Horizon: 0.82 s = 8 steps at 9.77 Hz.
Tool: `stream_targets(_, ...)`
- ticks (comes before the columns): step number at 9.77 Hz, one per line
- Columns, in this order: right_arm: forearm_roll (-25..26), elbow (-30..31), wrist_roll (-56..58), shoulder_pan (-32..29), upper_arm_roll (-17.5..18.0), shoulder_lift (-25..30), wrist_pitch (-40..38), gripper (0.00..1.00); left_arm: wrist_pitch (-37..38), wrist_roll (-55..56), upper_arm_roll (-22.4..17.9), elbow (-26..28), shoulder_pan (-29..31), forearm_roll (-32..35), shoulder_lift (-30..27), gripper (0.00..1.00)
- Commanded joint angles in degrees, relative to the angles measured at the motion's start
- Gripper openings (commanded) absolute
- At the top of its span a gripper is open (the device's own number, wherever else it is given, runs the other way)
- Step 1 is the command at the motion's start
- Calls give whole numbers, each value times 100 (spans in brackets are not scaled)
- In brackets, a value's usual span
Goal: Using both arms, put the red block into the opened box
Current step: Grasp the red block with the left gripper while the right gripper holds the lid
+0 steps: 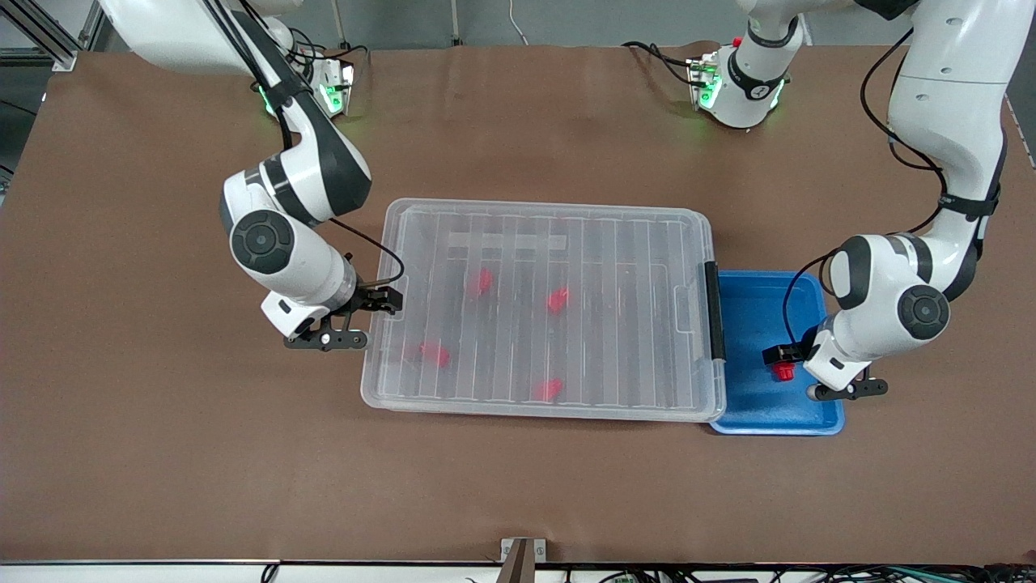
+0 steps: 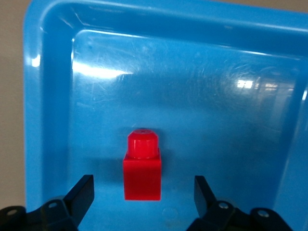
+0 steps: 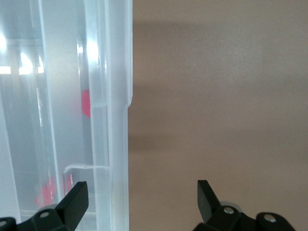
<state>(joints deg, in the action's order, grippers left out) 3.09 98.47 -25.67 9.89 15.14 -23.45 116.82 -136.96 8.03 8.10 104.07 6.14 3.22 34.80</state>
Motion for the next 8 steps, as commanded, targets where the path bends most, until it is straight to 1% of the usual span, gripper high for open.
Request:
stream_targets(1, 200, 285, -17, -39, 16, 191, 68, 100, -338, 41, 34, 17, -16, -23, 298, 70)
stream_targets(2, 427, 330, -8, -66, 24, 191, 60, 100, -357, 41, 25, 8, -8, -15, 378, 64)
stream_targets(3, 534, 374, 1, -101, 24, 191, 68, 100, -401, 41, 25, 8, 10, -14, 431, 55)
stream_targets(4, 604, 383, 27, -136, 24, 191, 60, 100, -419, 41, 25, 8, 19, -14, 440, 42)
stream_targets(6, 614, 374, 473, -415, 24, 235, -80, 100, -419, 93, 34, -1, 36, -41, 405, 11)
stream_targets(7, 614, 374, 510, -504, 24, 261, -177, 100, -393, 485, 51, -9, 62, -119, 344, 0)
stream_targets(8, 614, 357, 510, -557, 16, 270, -386, 100, -314, 855, 77, -18, 37, -120, 82, 0)
